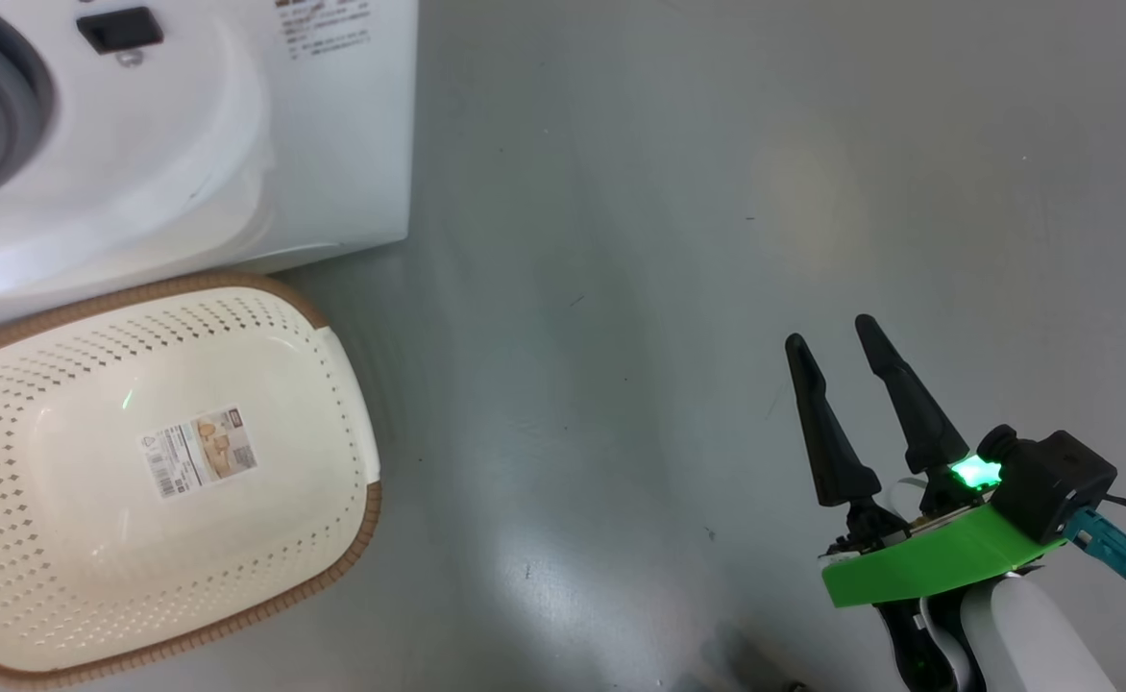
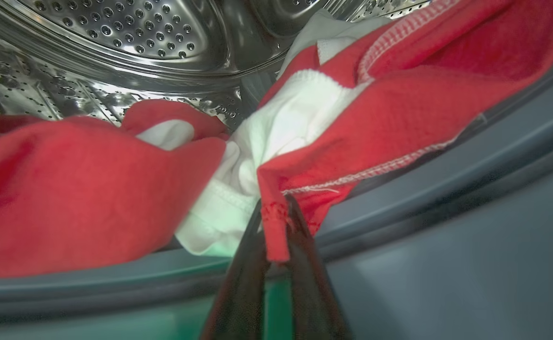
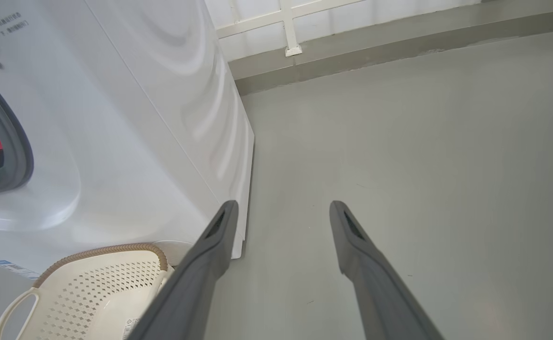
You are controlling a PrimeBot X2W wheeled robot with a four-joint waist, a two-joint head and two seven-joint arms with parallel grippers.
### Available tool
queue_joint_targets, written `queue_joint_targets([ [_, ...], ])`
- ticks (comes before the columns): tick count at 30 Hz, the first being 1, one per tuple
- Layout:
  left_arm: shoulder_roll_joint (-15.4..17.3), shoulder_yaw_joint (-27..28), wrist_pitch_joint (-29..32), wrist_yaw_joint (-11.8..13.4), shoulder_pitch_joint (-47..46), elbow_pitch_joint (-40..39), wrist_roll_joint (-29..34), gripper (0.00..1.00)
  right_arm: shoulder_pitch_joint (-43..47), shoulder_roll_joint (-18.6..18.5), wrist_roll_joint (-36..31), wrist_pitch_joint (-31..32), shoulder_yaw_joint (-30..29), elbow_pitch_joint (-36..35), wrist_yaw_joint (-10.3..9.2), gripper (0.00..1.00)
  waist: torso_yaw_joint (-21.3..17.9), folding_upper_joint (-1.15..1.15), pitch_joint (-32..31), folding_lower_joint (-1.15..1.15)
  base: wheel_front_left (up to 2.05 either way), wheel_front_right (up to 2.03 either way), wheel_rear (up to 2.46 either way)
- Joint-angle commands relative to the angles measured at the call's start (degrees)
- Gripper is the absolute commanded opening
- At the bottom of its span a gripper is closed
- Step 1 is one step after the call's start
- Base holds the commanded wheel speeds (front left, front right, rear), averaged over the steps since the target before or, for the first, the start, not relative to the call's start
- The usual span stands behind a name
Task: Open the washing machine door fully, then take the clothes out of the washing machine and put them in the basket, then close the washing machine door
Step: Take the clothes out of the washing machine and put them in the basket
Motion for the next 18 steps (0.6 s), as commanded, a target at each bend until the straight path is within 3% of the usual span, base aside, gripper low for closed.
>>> queue_joint_targets([
  [1,3.1,0.6,-0.3,0.1,-0.9,-0.2,-0.6,0.00,-0.3,-0.1,0.5,-0.4,1.3,-1.4,0.37,1.00,0.1,0.00,-0.1,0.00,0.00,0.00,0.00],
  [9,2.6,4.7,-0.3,0.1,0.2,-4.5,-2.2,0.00,-0.7,-0.1,0.3,-0.4,0.4,-1.2,0.37,1.00,1.8,0.00,-1.1,0.00,0.00,0.00,0.00],
  [18,-1.6,21.9,-0.3,1.7,11.8,-17.5,2.7,0.00,-0.3,-0.1,-0.2,-0.4,-0.5,0.2,0.37,1.00,4.4,0.00,-6.2,0.00,0.00,0.00,0.00],
])
